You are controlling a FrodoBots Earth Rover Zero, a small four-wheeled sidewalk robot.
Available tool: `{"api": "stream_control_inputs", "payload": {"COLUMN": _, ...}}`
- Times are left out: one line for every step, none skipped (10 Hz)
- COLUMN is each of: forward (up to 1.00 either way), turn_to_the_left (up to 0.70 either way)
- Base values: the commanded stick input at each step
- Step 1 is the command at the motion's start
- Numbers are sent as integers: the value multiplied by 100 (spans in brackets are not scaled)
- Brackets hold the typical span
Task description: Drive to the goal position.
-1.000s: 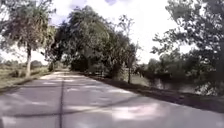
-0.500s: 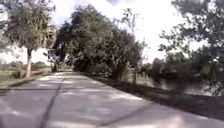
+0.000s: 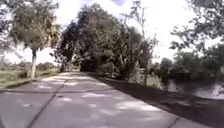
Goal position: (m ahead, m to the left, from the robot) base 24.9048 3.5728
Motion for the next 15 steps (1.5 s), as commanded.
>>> {"api": "stream_control_inputs", "payload": {"forward": 100, "turn_to_the_left": 2}}
{"api": "stream_control_inputs", "payload": {"forward": 100, "turn_to_the_left": 0}}
{"api": "stream_control_inputs", "payload": {"forward": 100, "turn_to_the_left": 0}}
{"api": "stream_control_inputs", "payload": {"forward": 100, "turn_to_the_left": 0}}
{"api": "stream_control_inputs", "payload": {"forward": 100, "turn_to_the_left": 0}}
{"api": "stream_control_inputs", "payload": {"forward": 100, "turn_to_the_left": 0}}
{"api": "stream_control_inputs", "payload": {"forward": 100, "turn_to_the_left": 0}}
{"api": "stream_control_inputs", "payload": {"forward": 100, "turn_to_the_left": 0}}
{"api": "stream_control_inputs", "payload": {"forward": 100, "turn_to_the_left": 21}}
{"api": "stream_control_inputs", "payload": {"forward": 100, "turn_to_the_left": 39}}
{"api": "stream_control_inputs", "payload": {"forward": 100, "turn_to_the_left": 3}}
{"api": "stream_control_inputs", "payload": {"forward": 100, "turn_to_the_left": 0}}
{"api": "stream_control_inputs", "payload": {"forward": 100, "turn_to_the_left": 0}}
{"api": "stream_control_inputs", "payload": {"forward": 100, "turn_to_the_left": 0}}
{"api": "stream_control_inputs", "payload": {"forward": 100, "turn_to_the_left": 0}}
